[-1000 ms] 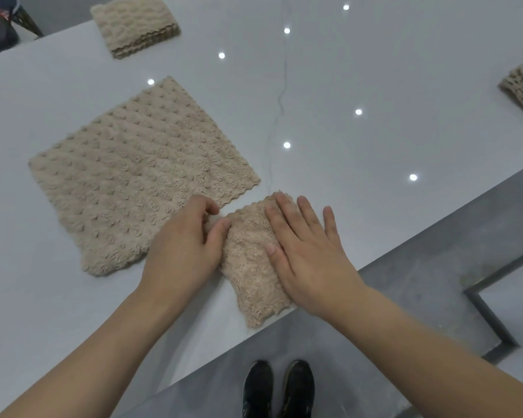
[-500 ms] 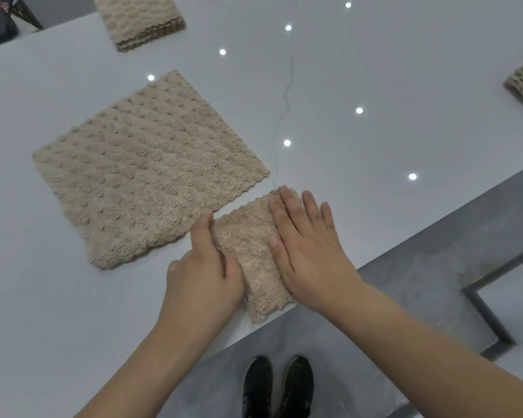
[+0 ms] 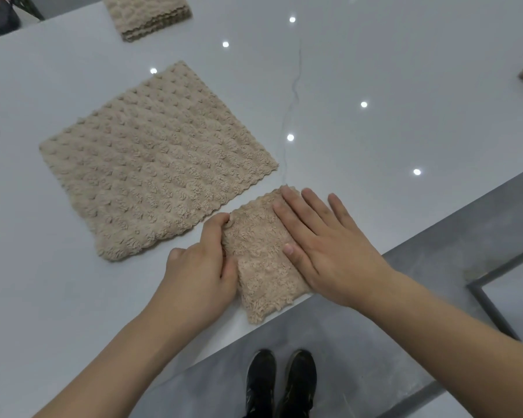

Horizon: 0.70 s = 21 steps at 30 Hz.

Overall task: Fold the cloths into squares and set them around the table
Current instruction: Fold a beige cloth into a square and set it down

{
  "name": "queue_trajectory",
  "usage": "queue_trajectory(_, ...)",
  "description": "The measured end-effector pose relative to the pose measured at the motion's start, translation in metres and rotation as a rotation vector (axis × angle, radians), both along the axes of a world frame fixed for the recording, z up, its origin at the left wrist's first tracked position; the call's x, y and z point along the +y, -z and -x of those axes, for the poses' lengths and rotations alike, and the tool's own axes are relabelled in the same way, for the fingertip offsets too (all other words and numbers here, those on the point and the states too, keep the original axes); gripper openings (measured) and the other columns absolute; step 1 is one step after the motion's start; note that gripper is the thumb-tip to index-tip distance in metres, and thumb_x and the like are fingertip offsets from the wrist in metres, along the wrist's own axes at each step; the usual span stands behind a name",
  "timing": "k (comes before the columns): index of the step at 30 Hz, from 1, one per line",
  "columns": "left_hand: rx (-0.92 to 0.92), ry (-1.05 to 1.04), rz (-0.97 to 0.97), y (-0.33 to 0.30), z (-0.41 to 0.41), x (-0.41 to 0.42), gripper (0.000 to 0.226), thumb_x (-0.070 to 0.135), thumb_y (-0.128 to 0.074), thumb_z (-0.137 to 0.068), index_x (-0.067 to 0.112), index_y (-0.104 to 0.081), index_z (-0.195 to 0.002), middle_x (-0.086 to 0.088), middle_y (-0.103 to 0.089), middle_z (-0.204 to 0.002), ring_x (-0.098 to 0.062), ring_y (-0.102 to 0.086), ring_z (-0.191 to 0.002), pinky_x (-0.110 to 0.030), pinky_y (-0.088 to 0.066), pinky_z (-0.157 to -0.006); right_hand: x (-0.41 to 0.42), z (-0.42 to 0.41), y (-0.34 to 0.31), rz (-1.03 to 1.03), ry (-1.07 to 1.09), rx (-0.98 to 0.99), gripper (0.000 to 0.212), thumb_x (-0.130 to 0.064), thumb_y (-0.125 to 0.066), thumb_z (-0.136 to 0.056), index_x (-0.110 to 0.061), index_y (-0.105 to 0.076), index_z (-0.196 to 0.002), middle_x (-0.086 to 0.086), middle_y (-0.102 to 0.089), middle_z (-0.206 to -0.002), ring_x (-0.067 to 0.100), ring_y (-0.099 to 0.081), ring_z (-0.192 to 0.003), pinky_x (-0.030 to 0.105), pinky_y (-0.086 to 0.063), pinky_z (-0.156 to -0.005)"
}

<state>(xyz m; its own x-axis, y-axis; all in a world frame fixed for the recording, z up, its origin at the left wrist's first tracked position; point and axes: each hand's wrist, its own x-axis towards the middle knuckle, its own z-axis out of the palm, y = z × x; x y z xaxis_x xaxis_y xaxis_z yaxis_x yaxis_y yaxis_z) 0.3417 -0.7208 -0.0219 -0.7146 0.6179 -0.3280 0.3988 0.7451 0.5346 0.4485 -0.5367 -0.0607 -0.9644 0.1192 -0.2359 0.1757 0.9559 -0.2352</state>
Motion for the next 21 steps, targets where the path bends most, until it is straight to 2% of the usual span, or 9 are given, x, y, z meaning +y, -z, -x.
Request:
queue_trajectory(2, -0.006, 0.019, -0.009, 0.001, 0.0, -0.002, 0.057, 0.022, -0.048, -0.098, 0.022, -0.022, -0.149, 0.012, -0.049, -0.067, 0.005, -0.044, -0.063, -0.032, -0.029, -0.079, -0.002, -0.004, -0.003, 0.033, 0.002, 0.01, 0.06, -0.048, -0.013, -0.101, -0.025, 0.0, -0.155, -0.005, 0.009, -0.163, 0.019, 0.005, -0.15, 0.047, -0.002, -0.119)
queue_trajectory(3, -0.011, 0.028, -0.011, 0.001, 0.001, -0.002, 0.057, 0.023, -0.048, -0.098, 0.022, -0.023, -0.149, 0.013, -0.049, -0.067, 0.005, -0.044, -0.063, -0.031, -0.028, -0.079, -0.004, -0.006, -0.007, 0.051, 0.016, 0.025, 0.06, -0.046, -0.018, -0.101, -0.024, -0.003, -0.156, -0.003, 0.004, -0.163, 0.021, -0.002, -0.15, 0.046, -0.007, -0.119)
queue_trajectory(4, -0.019, 0.033, -0.013, 0.002, 0.002, -0.002, 0.058, 0.023, -0.049, -0.098, 0.022, -0.023, -0.149, 0.013, -0.05, -0.067, 0.005, -0.044, -0.063, -0.031, -0.027, -0.079, -0.005, -0.006, -0.011, 0.075, 0.054, 0.06, 0.061, -0.043, -0.025, -0.101, -0.022, -0.01, -0.155, 0.001, -0.007, -0.163, 0.023, -0.016, -0.147, 0.044, -0.017, -0.117)
queue_trajectory(6, -0.032, 0.029, -0.025, 0.003, 0.003, -0.003, 0.058, 0.023, -0.05, -0.098, 0.023, -0.024, -0.149, 0.013, -0.052, -0.069, 0.005, -0.047, -0.066, -0.03, -0.026, -0.08, -0.01, -0.002, -0.023, 0.136, 0.262, 0.153, 0.059, -0.041, -0.04, -0.098, -0.019, -0.027, -0.151, 0.006, -0.034, -0.148, 0.023, -0.044, -0.124, 0.04, -0.037, -0.102)
queue_trajectory(8, -0.031, 0.019, -0.041, 0.004, 0.002, -0.004, 0.057, 0.022, -0.05, -0.097, 0.023, -0.025, -0.149, 0.013, -0.053, -0.069, 0.007, -0.049, -0.068, -0.031, -0.027, -0.08, -0.013, 0.004, -0.032, 0.196, 0.505, 0.086, 0.053, -0.046, -0.046, -0.095, -0.017, -0.039, -0.139, 0.005, -0.048, -0.127, 0.023, -0.052, -0.107, 0.038, -0.044, -0.091)
queue_trajectory(11, -0.026, -0.004, -0.07, 0.005, -0.001, -0.004, 0.055, 0.02, -0.05, -0.097, 0.024, -0.028, -0.148, 0.013, -0.052, -0.066, 0.01, -0.049, -0.07, -0.033, -0.031, -0.08, -0.015, 0.014, -0.034, 0.203, 0.572, -0.156, 0.039, -0.051, -0.048, -0.092, -0.016, -0.047, -0.111, 0.003, -0.058, -0.104, 0.024, -0.057, -0.095, 0.036, -0.045, -0.078)
queue_trajectory(14, -0.032, -0.015, -0.082, 0.004, -0.002, -0.004, 0.055, 0.019, -0.05, -0.097, 0.025, -0.029, -0.148, 0.012, -0.052, -0.066, 0.012, -0.05, -0.073, -0.034, -0.032, -0.082, -0.011, 0.021, -0.034, 0.258, 0.52, -0.18, 0.032, -0.047, -0.051, -0.092, -0.016, -0.044, -0.091, 0.004, -0.048, -0.099, 0.025, -0.05, -0.094, 0.032, -0.036, -0.071)
queue_trajectory(16, -0.035, -0.013, -0.079, 0.004, -0.001, -0.004, 0.055, 0.019, -0.049, -0.097, 0.025, -0.028, -0.148, 0.012, -0.052, -0.066, 0.011, -0.05, -0.075, -0.034, -0.031, -0.082, -0.007, 0.021, -0.036, 0.261, 0.488, -0.155, 0.031, -0.045, -0.051, -0.094, -0.016, -0.039, -0.089, 0.002, -0.04, -0.096, 0.023, -0.044, -0.093, 0.031, -0.033, -0.072)
queue_trajectory(21, -0.006, 0.015, -0.032, 0.007, 0.0, -0.003, 0.057, 0.021, -0.048, -0.098, 0.024, -0.024, -0.149, 0.01, -0.052, -0.07, 0.002, -0.047, -0.068, -0.033, -0.03, -0.084, -0.001, 0.014, -0.041, 0.295, 0.448, -0.13, 0.03, -0.042, -0.052, -0.095, -0.018, -0.035, -0.102, -0.004, -0.049, -0.076, 0.017, -0.05, -0.069, 0.032, -0.034, -0.055)
